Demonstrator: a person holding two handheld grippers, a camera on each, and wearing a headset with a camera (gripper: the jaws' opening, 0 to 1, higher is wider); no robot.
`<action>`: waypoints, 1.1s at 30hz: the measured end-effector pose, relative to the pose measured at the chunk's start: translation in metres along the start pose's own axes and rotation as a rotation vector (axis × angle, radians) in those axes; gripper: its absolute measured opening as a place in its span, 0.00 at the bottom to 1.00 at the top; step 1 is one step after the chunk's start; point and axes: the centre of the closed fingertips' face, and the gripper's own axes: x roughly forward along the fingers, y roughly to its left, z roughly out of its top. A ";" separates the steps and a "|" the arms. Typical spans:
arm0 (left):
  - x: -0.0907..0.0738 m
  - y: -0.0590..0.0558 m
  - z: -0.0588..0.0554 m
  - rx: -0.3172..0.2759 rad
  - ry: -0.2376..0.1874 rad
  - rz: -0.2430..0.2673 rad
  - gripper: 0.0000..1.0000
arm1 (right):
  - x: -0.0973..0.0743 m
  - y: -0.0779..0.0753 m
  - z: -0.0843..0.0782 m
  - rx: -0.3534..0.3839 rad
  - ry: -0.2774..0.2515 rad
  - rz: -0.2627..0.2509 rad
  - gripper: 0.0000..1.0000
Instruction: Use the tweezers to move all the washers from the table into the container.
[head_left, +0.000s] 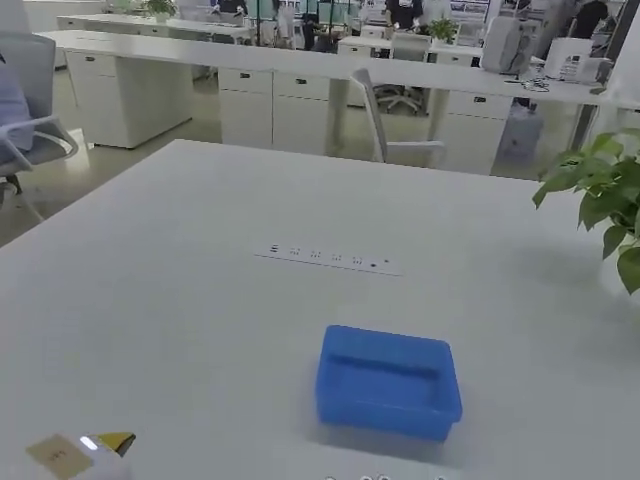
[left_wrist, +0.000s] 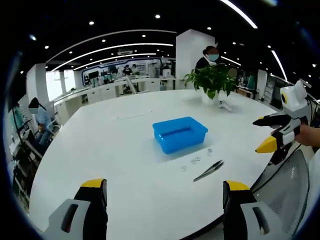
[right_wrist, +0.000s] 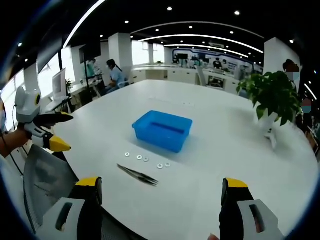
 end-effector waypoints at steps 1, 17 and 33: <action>0.001 -0.002 -0.001 0.004 0.005 -0.006 0.99 | 0.000 0.000 -0.001 -0.002 0.005 0.002 0.99; 0.028 -0.032 -0.006 0.067 0.091 -0.210 0.67 | 0.005 -0.001 -0.008 -0.002 0.019 0.019 0.97; 0.088 -0.064 -0.034 0.249 0.202 -0.405 0.21 | 0.012 0.000 -0.011 -0.006 0.055 0.063 0.96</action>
